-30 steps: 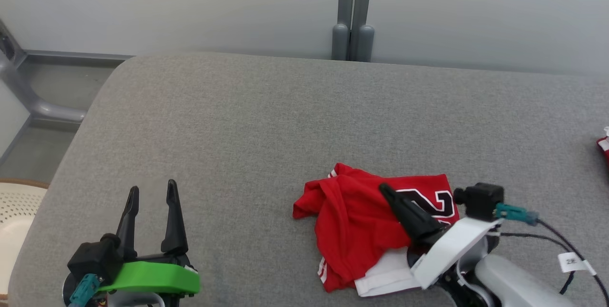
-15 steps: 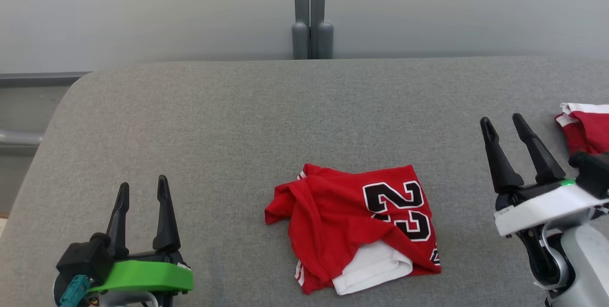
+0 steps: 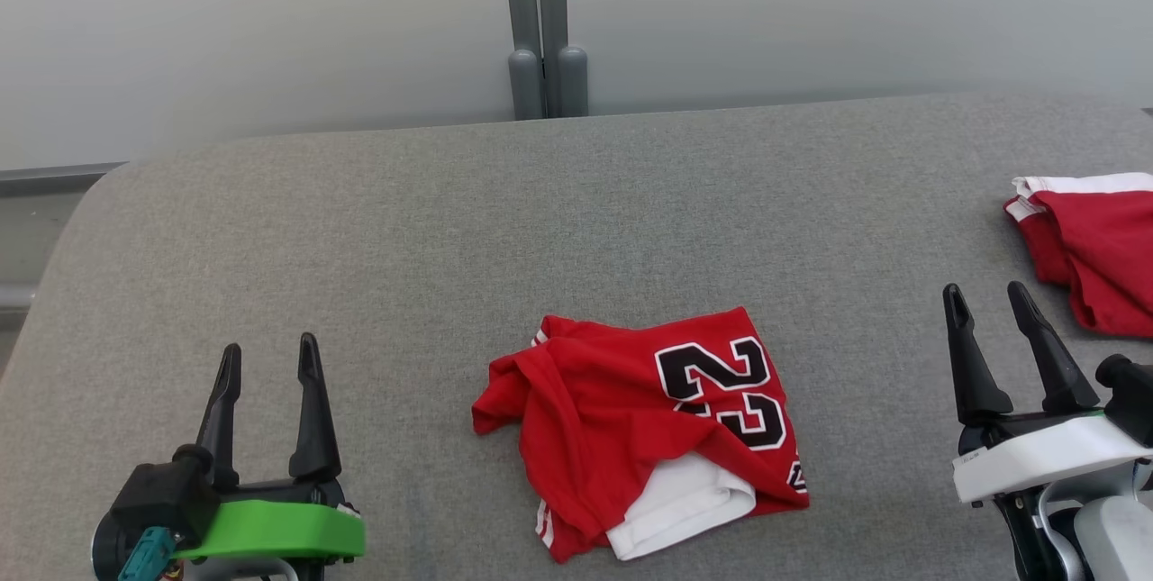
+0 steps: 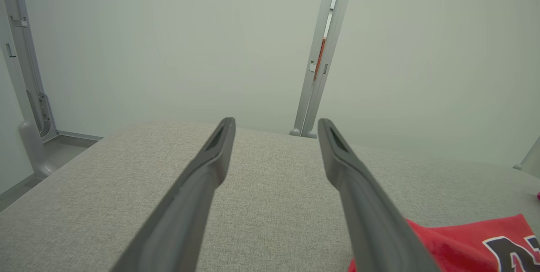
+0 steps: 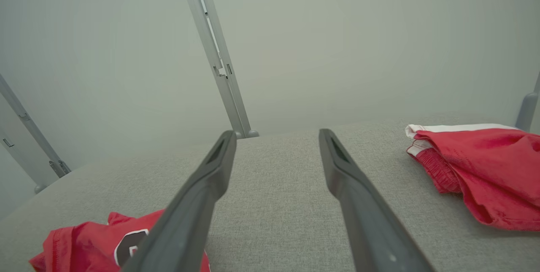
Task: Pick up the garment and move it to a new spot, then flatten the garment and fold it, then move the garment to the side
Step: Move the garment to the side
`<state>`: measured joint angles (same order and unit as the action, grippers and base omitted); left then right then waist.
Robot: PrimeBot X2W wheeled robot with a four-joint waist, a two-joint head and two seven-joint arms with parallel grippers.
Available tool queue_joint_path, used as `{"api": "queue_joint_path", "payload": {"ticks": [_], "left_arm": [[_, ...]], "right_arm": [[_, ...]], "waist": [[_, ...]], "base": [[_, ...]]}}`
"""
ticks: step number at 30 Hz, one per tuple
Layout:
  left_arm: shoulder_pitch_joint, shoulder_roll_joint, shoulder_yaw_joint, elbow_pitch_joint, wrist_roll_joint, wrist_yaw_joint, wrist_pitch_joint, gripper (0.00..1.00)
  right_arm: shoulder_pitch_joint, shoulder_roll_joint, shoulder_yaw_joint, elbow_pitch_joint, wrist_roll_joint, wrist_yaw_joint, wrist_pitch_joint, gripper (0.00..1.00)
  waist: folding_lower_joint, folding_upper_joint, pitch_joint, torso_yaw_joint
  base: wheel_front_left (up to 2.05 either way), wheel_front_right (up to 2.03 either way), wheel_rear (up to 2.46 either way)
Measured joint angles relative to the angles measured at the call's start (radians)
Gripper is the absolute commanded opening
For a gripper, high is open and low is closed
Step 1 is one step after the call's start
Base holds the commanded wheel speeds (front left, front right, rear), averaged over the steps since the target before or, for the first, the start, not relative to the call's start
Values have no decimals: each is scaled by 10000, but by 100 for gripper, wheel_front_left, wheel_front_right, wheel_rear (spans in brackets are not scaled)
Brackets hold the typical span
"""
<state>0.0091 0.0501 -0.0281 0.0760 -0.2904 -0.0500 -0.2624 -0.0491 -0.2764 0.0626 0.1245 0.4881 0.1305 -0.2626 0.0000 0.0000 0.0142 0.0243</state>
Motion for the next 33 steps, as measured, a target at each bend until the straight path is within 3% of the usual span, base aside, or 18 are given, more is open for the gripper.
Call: {"api": "queue_joint_path", "payload": {"ticks": [16, 20, 26, 33], "left_arm": [[-6, 0, -94, 33, -36, 19, 0, 100], [-71, -2, -205, 58, -65, 13, 0, 100], [-261, -2, -393, 234, -173, 2, 0, 100], [-469, -2, -516, 261, -261, 4, 0, 100]], "right_arm": [[-46, -107, 337, 148, -56, 0, 0, 100], [-489, -230, 917, 301, 33, 0, 12, 100], [-1194, -552, 2468, 1453, 629, 2, 1469, 100], [-1933, -715, 3131, 2826, 1582, 0, 2671, 100]], "waist": [[0, 0, 101, 225], [0, 0, 199, 373], [0, 0, 377, 784], [0, 0, 693, 1379]], "base": [[0, 0, 0], [0, 0, 0], [0, 0, 0], [0, 0, 0]]}}
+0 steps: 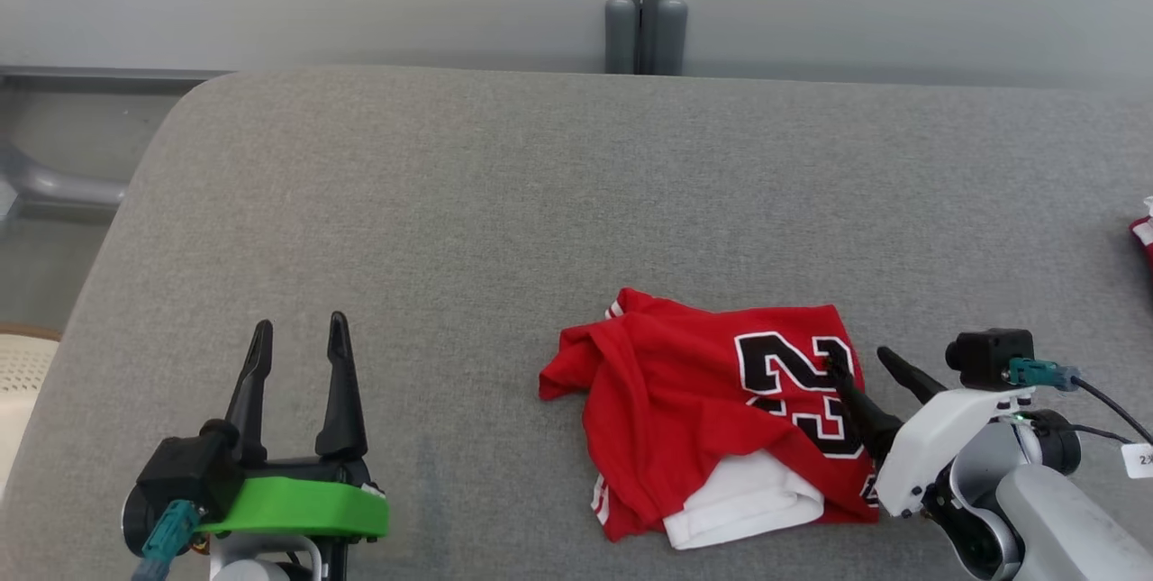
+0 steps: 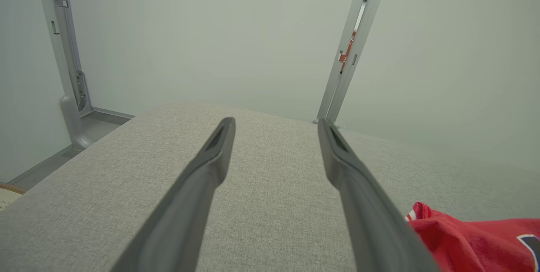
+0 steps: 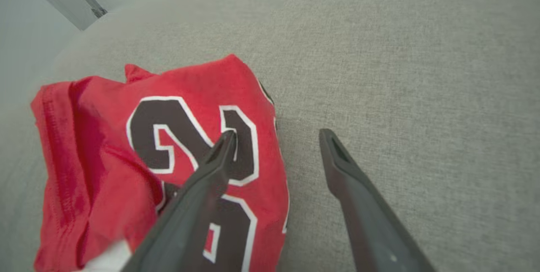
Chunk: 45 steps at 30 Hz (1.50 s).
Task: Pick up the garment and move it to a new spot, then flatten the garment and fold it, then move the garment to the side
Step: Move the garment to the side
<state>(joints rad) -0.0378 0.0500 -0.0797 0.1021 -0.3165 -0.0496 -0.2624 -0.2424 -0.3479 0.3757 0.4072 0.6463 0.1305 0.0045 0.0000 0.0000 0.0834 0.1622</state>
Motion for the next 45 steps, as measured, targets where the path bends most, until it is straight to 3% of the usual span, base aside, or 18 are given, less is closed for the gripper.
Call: {"api": "queue_joint_path", "payload": {"ticks": [9, 10, 11, 13, 22, 29, 37, 45], "left_arm": [[-107, 0, -188, 6, -84, 61, 0, 100], [-110, -2, -213, 12, -86, 63, 0, 100], [-113, -2, -224, 19, -88, 69, 0, 100], [-131, -2, -244, 27, -105, 90, 0, 100], [-138, 0, -242, -8, -79, 96, 0, 100], [-142, -2, -571, -38, 8, -42, -2, 100], [-586, -2, -1421, 50, -75, -163, 0, 100], [-1024, -4, -1983, 165, -50, -165, -2, 100]], "right_arm": [[-302, -159, 353, 899, 1402, 0, 909, 100], [-305, -196, 382, 957, 1523, 0, 913, 90], [-324, -240, 403, 993, 1628, 0, 918, 52], [-386, -290, 437, 1058, 1755, 0, 828, 0], [-782, -558, 731, 911, 2242, 2, -73, 0], [-1440, -1231, 1045, 518, 2439, 0, -153, 0], [-2158, -1858, 1409, 211, 2780, 0, 422, 0], [-2397, -2000, 1666, 127, 2951, 0, 324, 0]], "waist": [[0, 0, 358, 723], [0, 0, 382, 782], [0, 0, 399, 830], [0, 0, 416, 889], [0, 0, 234, 673], [0, 1, 27, 63], [0, 0, -75, -1129], [0, 0, -32, -2625]], "base": [[0, 0, 0], [0, 0, 0], [0, 0, 0], [0, 0, 0], [0, 0, 0], [0, 0, 0], [0, 0, 0], [0, 0, 0]]}}
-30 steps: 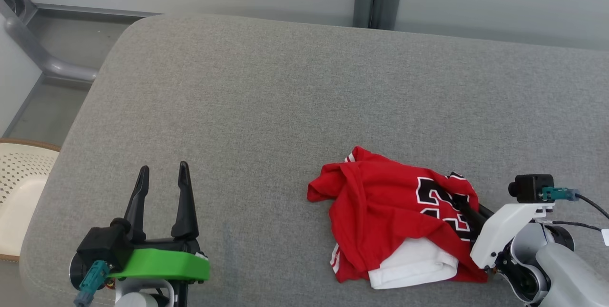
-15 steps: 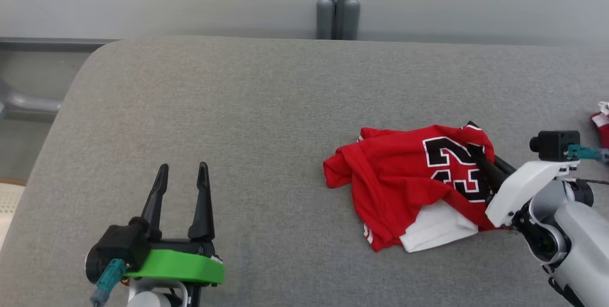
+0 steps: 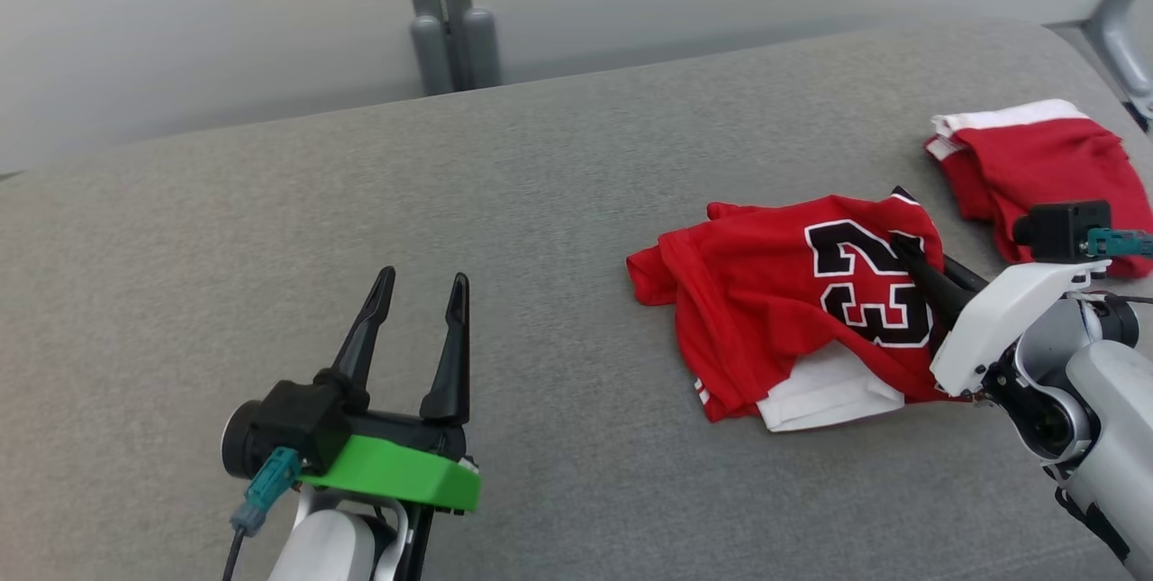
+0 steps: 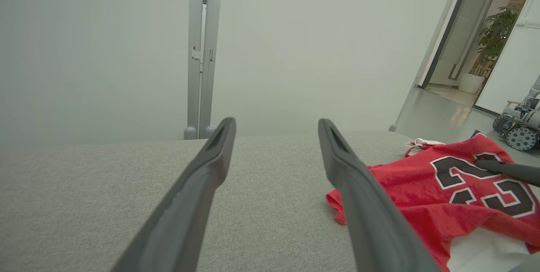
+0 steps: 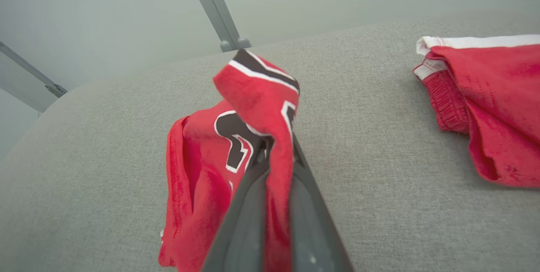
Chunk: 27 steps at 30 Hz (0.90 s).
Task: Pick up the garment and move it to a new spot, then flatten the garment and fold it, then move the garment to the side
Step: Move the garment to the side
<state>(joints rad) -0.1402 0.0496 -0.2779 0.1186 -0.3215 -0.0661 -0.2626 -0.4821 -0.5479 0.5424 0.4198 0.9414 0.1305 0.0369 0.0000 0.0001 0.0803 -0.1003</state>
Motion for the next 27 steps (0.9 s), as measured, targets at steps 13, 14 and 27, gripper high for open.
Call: {"api": "queue_joint_path", "payload": {"ticks": [13, 14, 27], "left_arm": [[-584, -15, -418, 288, 196, -92, 2, 100], [-623, -15, -428, 284, 236, -105, 0, 100], [-1406, 67, -481, 397, 702, -219, 2, 100]], "right_arm": [[-252, 59, 403, 151, 497, 0, -830, 0], [-313, 61, 456, 203, 506, 0, -934, 0], [-3127, -648, 1005, 702, 667, 0, -1254, 0]], "waist": [[0, 0, 403, -1982], [0, 0, 478, -2045], [0, 0, 1916, -1945]], "base": [[0, 0, 0], [0, 0, 0], [0, 0, 0]]}}
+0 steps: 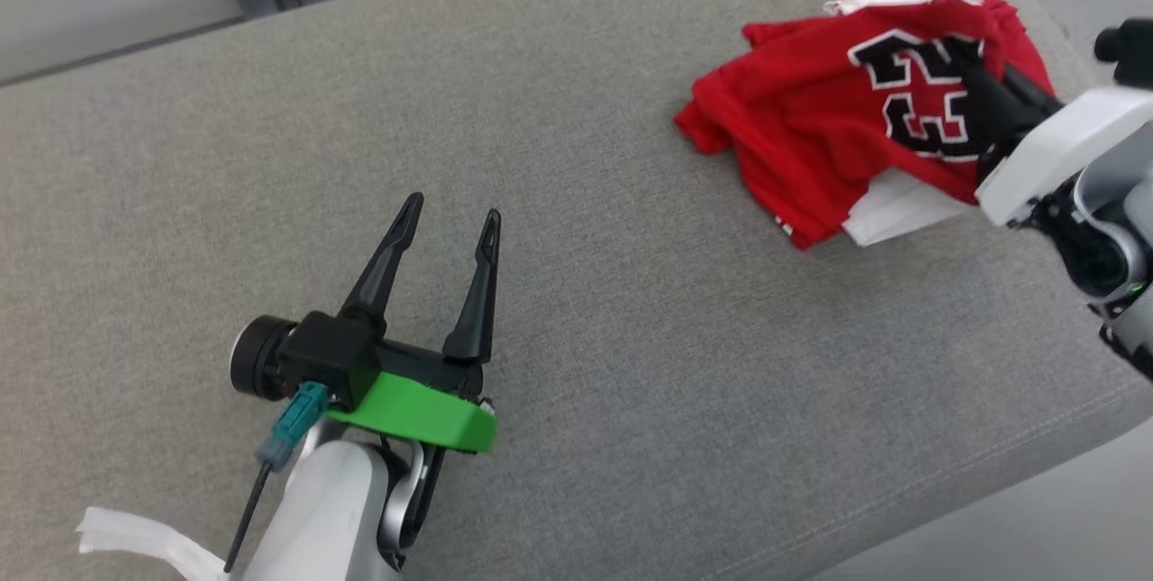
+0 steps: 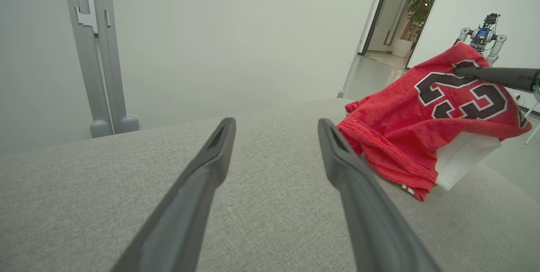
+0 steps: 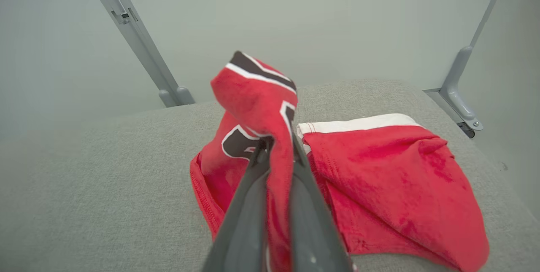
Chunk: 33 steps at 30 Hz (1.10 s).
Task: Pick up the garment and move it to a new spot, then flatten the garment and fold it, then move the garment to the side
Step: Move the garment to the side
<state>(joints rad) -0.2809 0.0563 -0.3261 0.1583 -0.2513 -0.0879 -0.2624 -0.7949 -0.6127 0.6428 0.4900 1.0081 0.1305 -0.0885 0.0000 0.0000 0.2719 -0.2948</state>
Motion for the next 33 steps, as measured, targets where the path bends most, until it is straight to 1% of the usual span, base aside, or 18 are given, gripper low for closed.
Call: {"api": "queue_joint_path", "payload": {"ticks": [2, 6, 10, 12, 14, 16, 17, 19, 20, 21, 22, 23, 24, 27, 31, 33], "left_arm": [[-195, 10, -46, 27, 84, 0, 0, 100], [-559, 48, -119, 33, 198, 6, 13, 100], [-788, 167, -113, -27, 255, 59, 56, 100], [-825, 209, -105, -50, 280, 94, 58, 100], [-908, 234, -111, -81, 314, 102, 69, 100], [-1013, 251, -132, -132, 355, 102, 73, 100], [-1058, 257, -142, -150, 362, 105, 75, 100], [-1164, 278, -169, -199, 435, 132, 102, 100], [-1240, 278, -198, -224, 449, 132, 111, 100], [-1308, 278, -226, -249, 458, 134, 115, 100], [-1361, 276, -245, -270, 460, 136, 115, 100], [-1421, 267, -270, -295, 487, 150, 115, 100], [-1471, 261, -301, -324, 499, 163, 115, 100], [-1531, 199, -322, -334, 493, 178, 92, 100], [-1565, 176, -274, -270, 414, 222, 44, 100], [-1552, 178, -190, -211, 320, 236, 40, 100]], "right_arm": [[-495, -299, 203, 127, 142, 2, 232, 0], [-1214, -1147, 569, 510, 360, 2, 671, 0], [-1819, -2100, 589, 1099, 451, 2, 704, 0], [-2078, -2443, 583, 1446, 430, 2, 662, 0], [-2359, -2646, 612, 1824, 372, 2, 541, 0], [-2615, -2683, 688, 2190, 328, 2, 418, 0], [-2749, -2679, 761, 2406, 255, 2, 339, 20], [-2984, -2604, 857, 2876, 188, 2, 215, 42], [-3103, -2546, 926, 3150, 92, 2, 94, 77], [-3223, -2489, 984, 3444, -33, 2, -31, 82], [-3317, -2447, 1032, 3682, -117, 2, -115, 89], [-3442, -2414, 1154, 4031, -357, 2, -324, 100], [-3606, -2403, 1296, 4405, -790, 4, -686, 100], [-4153, -2178, 1289, 5588, -1425, 4, -1335, 100], [-4538, -1693, 1187, 7007, -2188, 4, -1659, 100], [-4669, -1532, 1003, 7338, -2431, 6, -1703, 100]], "waist": [[0, 0, 300, 56], [0, 0, 979, 204], [0, 0, 1664, 381], [1, 0, 1974, 465], [1, 0, 2310, 558], [1, 0, 2597, 644], [1, 0, 2745, 691], [1, 0, 3005, 778], [1, 0, 3140, 830], [1, 0, 3263, 885], [1, 0, 3354, 932], [1, 0, 3460, 1000], [1, 0, 3544, 1078], [0, 0, 3708, 1330], [0, 0, 3743, 1622], [0, 0, 3638, 1695]], "base": [[0, 0, 0], [0, 0, 0], [0, 0, 0], [0, 0, 0], [0, 0, 0], [0, 0, 0], [0, 0, 0], [0, 0, 0], [0, 0, 0], [0, 0, 0], [0, 0, 0], [0, 0, 0], [0, 0, 0], [0, 0, 0], [0, 0, 0], [0, 0, 0]]}}
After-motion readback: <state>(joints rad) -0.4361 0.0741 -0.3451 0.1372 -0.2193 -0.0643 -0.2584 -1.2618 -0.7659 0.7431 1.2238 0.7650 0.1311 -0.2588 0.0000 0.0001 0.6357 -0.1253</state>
